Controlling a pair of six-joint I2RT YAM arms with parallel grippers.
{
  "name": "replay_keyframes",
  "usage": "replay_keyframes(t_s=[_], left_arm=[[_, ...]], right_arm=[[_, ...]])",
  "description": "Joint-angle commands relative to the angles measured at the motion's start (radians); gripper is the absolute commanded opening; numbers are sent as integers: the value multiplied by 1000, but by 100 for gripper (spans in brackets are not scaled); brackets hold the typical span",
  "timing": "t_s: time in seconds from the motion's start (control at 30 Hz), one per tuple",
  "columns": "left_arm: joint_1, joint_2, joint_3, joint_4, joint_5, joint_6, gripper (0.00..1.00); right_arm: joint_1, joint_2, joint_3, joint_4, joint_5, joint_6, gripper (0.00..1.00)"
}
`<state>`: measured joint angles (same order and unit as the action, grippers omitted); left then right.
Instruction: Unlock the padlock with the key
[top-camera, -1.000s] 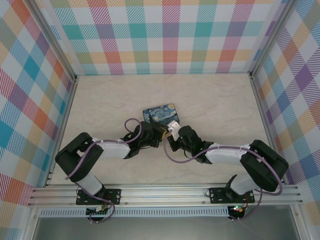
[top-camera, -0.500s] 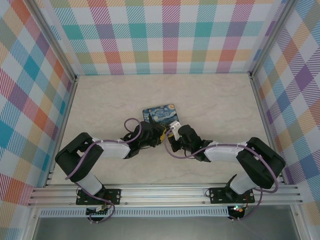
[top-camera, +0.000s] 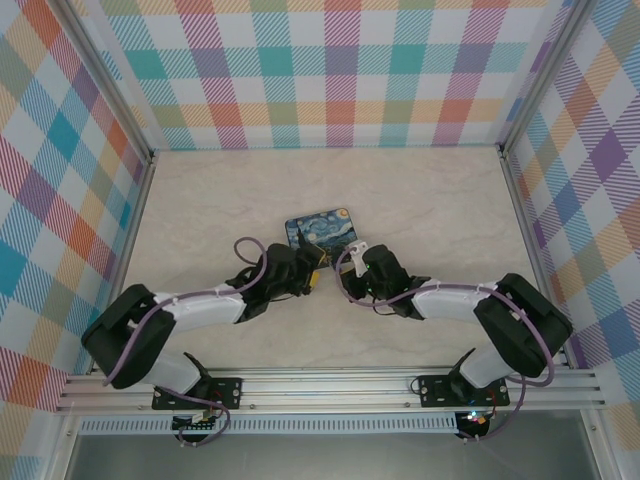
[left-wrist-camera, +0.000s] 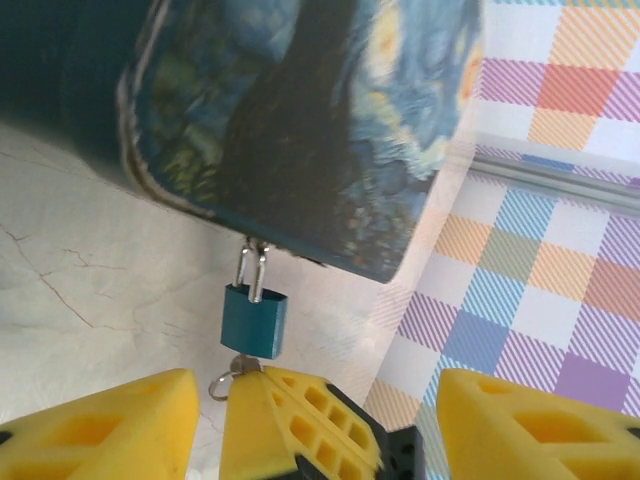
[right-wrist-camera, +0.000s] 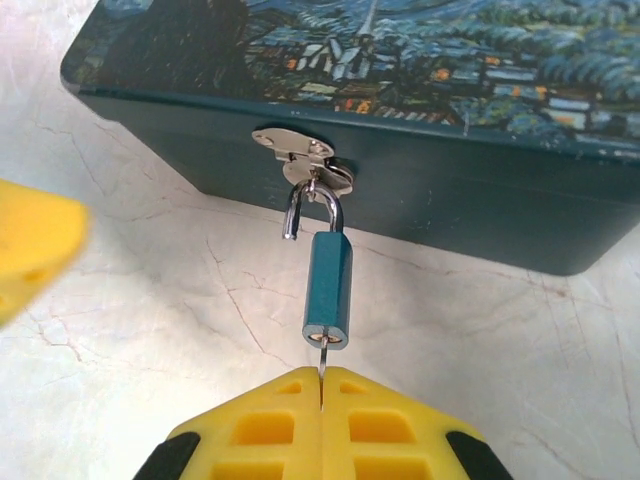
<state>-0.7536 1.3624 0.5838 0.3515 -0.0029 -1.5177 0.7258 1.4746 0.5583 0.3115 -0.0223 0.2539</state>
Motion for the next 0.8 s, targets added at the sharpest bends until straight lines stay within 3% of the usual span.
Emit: replay_keyframes(t_s=[0.0,0.4,0.77], left_arm=[[15,-113,8,-169,-71,115,69],[145,-380,86,-518,-181,390,82],[309,-351,116,-517,-46,513,89]], right_arm=[[-57,-34,34,-72,-135,107,0],[-138,16,17,23,-319,375,0],[-169,136,-17,116,-358,604,0]])
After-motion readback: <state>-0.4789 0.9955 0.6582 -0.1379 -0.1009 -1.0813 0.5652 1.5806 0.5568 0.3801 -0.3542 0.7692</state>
